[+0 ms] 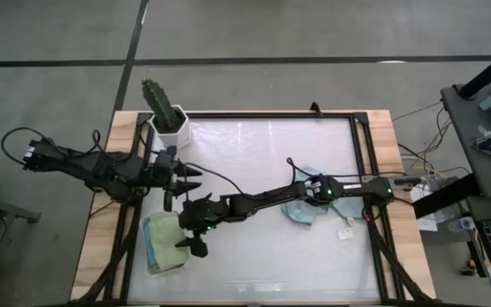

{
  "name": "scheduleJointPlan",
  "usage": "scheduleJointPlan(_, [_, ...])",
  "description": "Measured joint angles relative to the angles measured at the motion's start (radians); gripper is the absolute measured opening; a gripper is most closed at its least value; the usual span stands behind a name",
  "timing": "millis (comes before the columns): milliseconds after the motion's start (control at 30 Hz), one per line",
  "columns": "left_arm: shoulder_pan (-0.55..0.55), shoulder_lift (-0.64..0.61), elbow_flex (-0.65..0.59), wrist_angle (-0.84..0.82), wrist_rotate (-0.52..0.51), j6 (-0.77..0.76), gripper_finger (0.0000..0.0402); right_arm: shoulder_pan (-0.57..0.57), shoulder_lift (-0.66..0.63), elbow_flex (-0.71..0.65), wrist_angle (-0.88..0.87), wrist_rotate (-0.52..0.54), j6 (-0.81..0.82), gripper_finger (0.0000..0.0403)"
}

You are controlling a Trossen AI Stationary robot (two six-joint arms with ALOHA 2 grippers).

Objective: Fold microfiber towels
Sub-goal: Put the green microfiber towel into the white bin

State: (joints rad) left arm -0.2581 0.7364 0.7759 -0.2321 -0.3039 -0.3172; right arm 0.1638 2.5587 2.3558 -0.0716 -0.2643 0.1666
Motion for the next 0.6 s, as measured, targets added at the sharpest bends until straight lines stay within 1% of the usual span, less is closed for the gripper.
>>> scheduleJointPlan(167, [0.0, 0.041, 0.077, -0.037, 0.0, 0.0, 0.0148, 0.003, -0.003, 0.0, 0.0, 0.004, -0.051, 0.0233])
scheduleJointPlan(300, [0.0, 0.059, 0.123, -0.068, 0.0, 0.008, 0.0148, 0.003, -0.016, 0.0, -0.02, 0.003, -0.054, 0.0233])
scheduleJointPlan(367, [0.0, 0.06, 0.132, -0.071, 0.0, 0.008, 0.0148, 0.005, -0.027, 0.0, -0.051, 0.004, -0.058, 0.0233])
scheduleJointPlan(467, [-0.001, 0.054, 0.133, -0.075, 0.0, 0.009, 0.0148, 0.008, -0.038, 0.0, -0.109, 0.033, -0.062, 0.0233])
scheduleJointPlan(600, [0.0, 0.052, 0.13, -0.081, -0.001, 0.009, 0.0148, 0.011, -0.05, 0.0, -0.161, 0.029, -0.029, 0.0233])
